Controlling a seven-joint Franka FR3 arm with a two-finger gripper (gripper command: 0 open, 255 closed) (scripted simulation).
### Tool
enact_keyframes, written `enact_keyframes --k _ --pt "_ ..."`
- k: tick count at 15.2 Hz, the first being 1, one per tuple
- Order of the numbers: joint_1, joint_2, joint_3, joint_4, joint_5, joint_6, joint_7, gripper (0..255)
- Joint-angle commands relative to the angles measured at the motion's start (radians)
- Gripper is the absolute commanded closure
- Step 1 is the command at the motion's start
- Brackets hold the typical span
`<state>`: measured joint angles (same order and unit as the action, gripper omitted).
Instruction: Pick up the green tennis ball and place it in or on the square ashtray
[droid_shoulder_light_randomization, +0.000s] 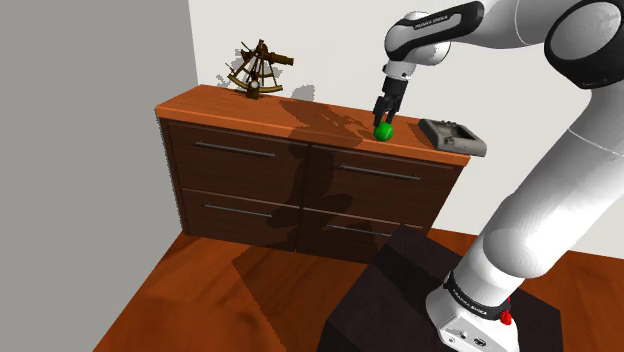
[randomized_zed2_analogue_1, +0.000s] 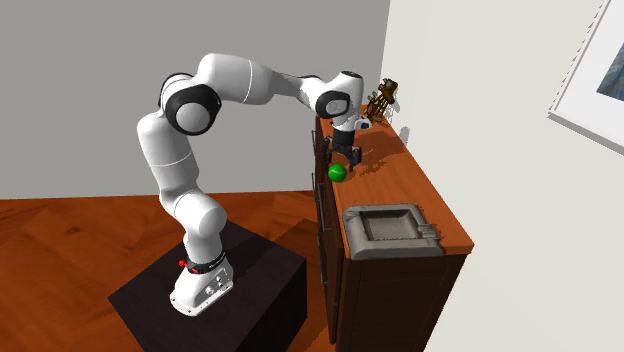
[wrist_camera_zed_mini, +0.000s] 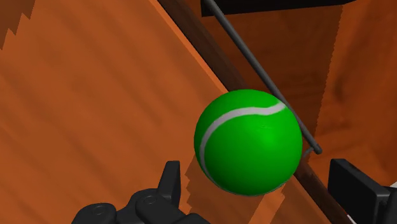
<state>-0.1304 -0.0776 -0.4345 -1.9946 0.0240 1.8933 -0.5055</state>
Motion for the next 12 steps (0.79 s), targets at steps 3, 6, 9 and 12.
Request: enact_keyframes --k 3,6,9,12 --pt "0.000 0.010 -0.001 -0.037 0.005 0.047 -0.004 0" --pt "0.000 0.010 -0.001 -0.037 0.005 0.047 -0.004 0" --pt "0.000 0.010 -0.001 -0.037 0.005 0.047 -0.004 0" --pt "0.000 0.010 -0.001 -0.037 0.005 0.047 -0.004 255"
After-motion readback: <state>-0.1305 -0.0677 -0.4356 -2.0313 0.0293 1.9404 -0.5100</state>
